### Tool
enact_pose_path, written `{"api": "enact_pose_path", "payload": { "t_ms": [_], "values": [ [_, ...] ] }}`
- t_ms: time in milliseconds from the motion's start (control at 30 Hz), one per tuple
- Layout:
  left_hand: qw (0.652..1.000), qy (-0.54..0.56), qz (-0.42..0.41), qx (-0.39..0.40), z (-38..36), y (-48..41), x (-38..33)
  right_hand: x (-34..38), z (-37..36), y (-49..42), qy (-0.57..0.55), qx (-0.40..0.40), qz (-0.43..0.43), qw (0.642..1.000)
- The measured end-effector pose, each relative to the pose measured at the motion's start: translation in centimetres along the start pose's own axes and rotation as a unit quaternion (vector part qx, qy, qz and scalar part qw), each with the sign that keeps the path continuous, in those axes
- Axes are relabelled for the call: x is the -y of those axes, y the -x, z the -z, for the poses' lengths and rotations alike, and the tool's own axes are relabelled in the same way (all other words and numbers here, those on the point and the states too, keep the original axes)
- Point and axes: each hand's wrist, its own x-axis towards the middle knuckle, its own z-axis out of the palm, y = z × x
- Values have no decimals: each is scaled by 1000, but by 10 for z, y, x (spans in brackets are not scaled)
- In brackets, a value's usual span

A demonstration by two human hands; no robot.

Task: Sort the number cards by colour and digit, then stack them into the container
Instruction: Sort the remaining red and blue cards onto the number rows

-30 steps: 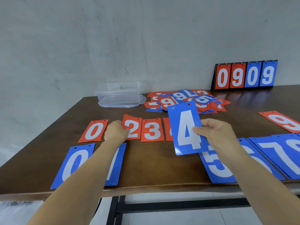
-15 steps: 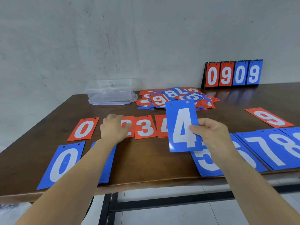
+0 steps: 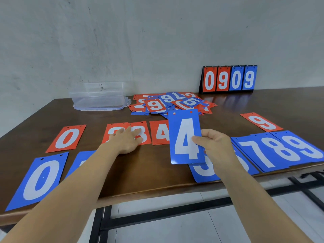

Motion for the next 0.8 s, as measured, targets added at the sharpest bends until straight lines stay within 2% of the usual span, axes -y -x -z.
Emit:
{"api": "enact_pose_path", "payload": {
  "t_ms": [100, 200, 333, 467, 567, 633, 733, 800],
  "values": [
    [999, 14, 0, -29, -2, 4, -1, -1, -1, 1, 8, -10, 1, 1000],
    [994, 42, 10, -96, 2, 13, -1, 4, 2, 1, -19, -25, 6, 999],
    [977, 140, -5, -159, 11, 37, 6, 16, 12, -2, -63, -73, 23, 995],
    [966, 193, -14, -172, 11, 67, 6, 21, 1, 2, -39, -39, 39, 998],
    [963, 199, -16, -183, 3, 86, -8, 2, -25, 12, 90, -22, 55, 994],
    [957, 212, -37, -193, -5, 98, -20, -14, -37, 21, 204, -44, 88, 974],
    [954, 209, -105, -189, -20, 114, -39, -29, -42, 33, 387, -72, 152, 907],
    [954, 194, -144, -177, -31, 120, -50, -35, -42, 37, 469, -84, 197, 857]
  ]
}}
